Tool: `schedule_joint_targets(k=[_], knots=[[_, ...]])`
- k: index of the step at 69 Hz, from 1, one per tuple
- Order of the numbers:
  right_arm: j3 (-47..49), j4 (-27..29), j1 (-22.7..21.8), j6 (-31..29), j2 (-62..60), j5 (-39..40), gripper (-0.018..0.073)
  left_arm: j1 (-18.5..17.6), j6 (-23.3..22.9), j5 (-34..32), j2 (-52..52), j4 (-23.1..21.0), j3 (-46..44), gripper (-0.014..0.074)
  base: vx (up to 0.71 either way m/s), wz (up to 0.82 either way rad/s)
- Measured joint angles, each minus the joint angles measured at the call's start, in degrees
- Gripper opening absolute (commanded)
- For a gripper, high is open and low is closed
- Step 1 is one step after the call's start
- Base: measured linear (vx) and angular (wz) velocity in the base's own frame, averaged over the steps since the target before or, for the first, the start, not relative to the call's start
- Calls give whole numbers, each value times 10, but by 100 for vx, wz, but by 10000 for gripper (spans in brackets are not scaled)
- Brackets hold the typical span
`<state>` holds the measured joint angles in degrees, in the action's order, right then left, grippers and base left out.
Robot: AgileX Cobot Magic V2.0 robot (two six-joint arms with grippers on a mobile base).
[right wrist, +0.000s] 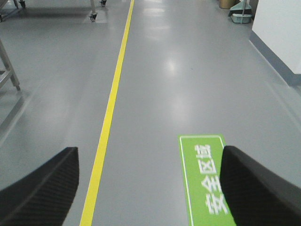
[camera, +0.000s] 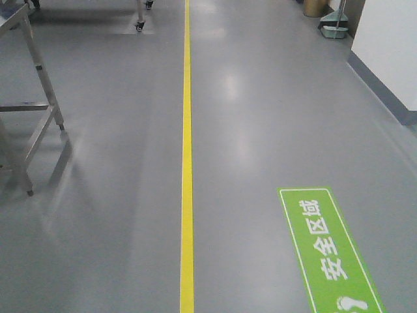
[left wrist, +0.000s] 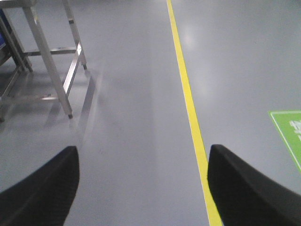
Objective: Move and align brake pads A on conveyor
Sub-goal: 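Drive along the yellow line away from the conveyor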
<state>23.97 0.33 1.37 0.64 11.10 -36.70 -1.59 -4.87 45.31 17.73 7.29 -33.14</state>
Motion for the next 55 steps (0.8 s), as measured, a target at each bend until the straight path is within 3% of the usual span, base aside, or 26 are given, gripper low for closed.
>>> schedule_joint_targets(k=[55], knots=[[0,0,0,0,0,0,575,0,0,0,0,0,0,541,77,7]])
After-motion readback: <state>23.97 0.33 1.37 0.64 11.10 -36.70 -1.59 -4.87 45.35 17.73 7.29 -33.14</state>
